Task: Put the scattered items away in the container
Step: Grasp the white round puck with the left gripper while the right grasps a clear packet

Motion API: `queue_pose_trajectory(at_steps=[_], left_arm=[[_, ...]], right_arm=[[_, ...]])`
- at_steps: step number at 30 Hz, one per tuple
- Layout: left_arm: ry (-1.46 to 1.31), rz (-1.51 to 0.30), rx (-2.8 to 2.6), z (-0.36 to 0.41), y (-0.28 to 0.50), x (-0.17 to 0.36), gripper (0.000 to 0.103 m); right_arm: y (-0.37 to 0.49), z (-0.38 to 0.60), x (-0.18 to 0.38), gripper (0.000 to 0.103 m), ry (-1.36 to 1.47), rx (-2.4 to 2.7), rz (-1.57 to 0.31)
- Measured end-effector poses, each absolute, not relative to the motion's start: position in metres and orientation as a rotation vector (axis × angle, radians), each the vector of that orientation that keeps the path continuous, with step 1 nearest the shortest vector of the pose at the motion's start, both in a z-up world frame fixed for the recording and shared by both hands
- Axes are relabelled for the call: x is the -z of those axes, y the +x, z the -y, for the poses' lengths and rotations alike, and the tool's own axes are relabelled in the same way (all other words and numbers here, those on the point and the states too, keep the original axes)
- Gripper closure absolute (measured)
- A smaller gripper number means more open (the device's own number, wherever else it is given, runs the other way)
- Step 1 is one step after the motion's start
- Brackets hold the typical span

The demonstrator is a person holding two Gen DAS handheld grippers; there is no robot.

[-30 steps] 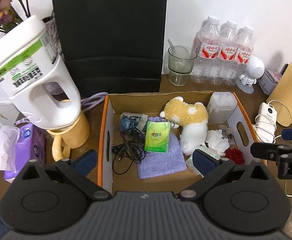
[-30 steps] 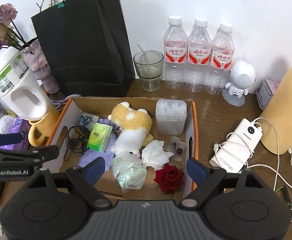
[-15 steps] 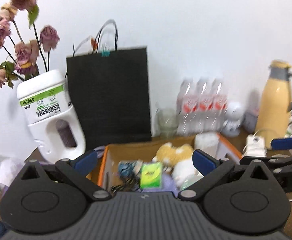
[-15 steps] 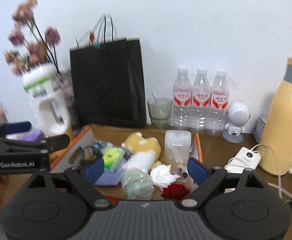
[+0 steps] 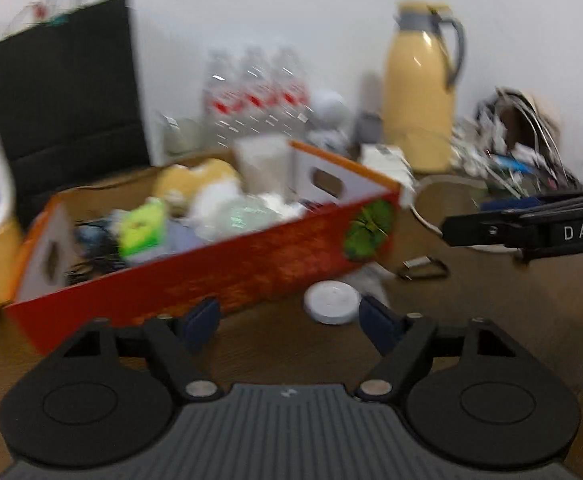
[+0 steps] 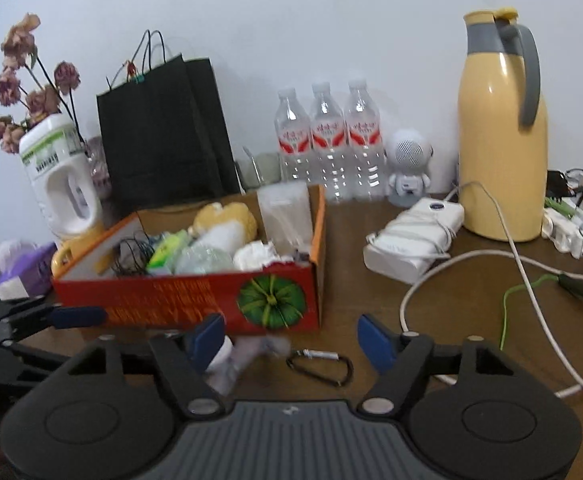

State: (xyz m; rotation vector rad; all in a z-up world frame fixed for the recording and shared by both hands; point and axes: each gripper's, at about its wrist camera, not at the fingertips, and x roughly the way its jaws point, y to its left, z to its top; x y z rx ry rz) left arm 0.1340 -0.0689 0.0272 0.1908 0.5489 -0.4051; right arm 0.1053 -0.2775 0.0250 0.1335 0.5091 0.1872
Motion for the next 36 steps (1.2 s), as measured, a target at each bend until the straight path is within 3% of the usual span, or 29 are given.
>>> queue_pose_trajectory(at_steps=[4,8,14,15,16,19,22,31,34,36], left_arm=[[0.198,-0.575,0.468,0.086,0.151,-0.016,0.032],[0.149,-0.656,0.472,0.089,0.174,-0.007,0.049],[0.16,-0.68,0.473,0.092,0.181,0.0,0.051],[0.162,-0.676,0.479,0.093,0.181,0.001,0.052],[0.161,-0.672,0.483,0.094,0.181,0.001,0.063],[0.145,-0.671,0.471,0.094,0.18,-0.001,0.063],[0.133,-0.635,0.443,0.086,0.168,-0.007,0.063],[0.092,-0.503,0.234,0.025,0.119,-0.039,0.063],[0.057,-0.514,0.176,0.008,0.116,-0.043,0.063],[0.043,-0.532,0.146,0.002,0.115,-0.043,0.063]], right_arm=[[0.108,0.274,-0.016,0.032,0.126,-0.209,-0.538],[0.113,0.269,-0.013,0.032,0.092,-0.228,-0.561],[0.117,0.267,-0.013,0.032,0.091,-0.258,-0.575],[0.118,0.266,-0.012,0.032,0.086,-0.265,-0.577],[0.119,0.264,-0.011,0.032,0.081,-0.27,-0.582],[0.122,0.258,-0.008,0.033,0.064,-0.27,-0.599],[0.127,0.253,-0.005,0.042,0.069,-0.271,-0.625],[0.152,0.222,0.007,0.054,0.046,-0.26,-0.71],[0.157,0.212,0.011,0.065,0.006,-0.217,-0.713],[0.159,0.205,0.011,0.079,-0.029,-0.178,-0.704]])
